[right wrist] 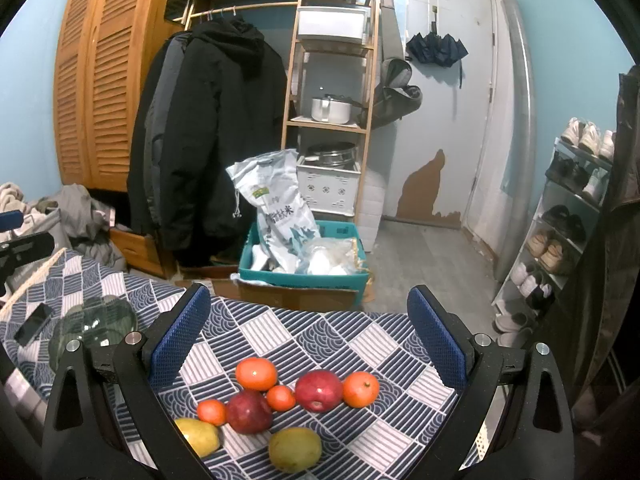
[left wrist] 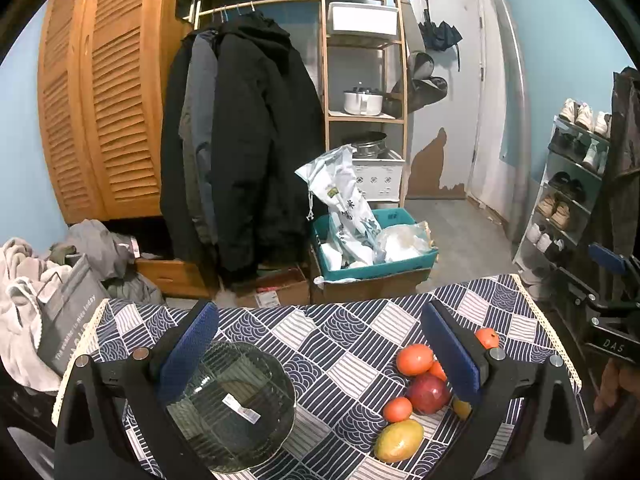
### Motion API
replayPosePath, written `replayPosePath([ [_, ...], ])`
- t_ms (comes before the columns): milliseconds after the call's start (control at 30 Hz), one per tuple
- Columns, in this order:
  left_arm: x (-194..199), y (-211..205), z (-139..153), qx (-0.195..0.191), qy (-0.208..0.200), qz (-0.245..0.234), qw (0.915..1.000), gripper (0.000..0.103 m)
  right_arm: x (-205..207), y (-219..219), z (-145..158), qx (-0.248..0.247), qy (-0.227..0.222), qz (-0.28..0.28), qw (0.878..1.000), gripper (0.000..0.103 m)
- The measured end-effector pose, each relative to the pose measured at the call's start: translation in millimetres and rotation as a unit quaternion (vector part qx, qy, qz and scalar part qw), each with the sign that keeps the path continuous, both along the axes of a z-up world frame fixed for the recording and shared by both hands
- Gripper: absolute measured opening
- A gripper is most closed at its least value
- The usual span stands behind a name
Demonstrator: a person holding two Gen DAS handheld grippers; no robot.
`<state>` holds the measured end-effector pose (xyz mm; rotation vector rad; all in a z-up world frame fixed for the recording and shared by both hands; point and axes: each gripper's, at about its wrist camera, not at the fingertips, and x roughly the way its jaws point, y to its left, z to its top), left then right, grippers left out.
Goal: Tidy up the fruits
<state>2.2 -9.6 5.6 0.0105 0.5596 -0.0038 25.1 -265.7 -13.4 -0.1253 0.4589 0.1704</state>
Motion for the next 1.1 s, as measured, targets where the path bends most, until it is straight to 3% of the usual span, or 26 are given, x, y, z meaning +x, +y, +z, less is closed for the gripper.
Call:
replayPosePath([
  [1100, -2.7, 4.3, -3.9, -0.008, 0.002, -0.004, 1.0000, 0.102, 0.6, 0.8, -2.0, -0.001, 0.003, 0.000, 1.000, 0.097],
])
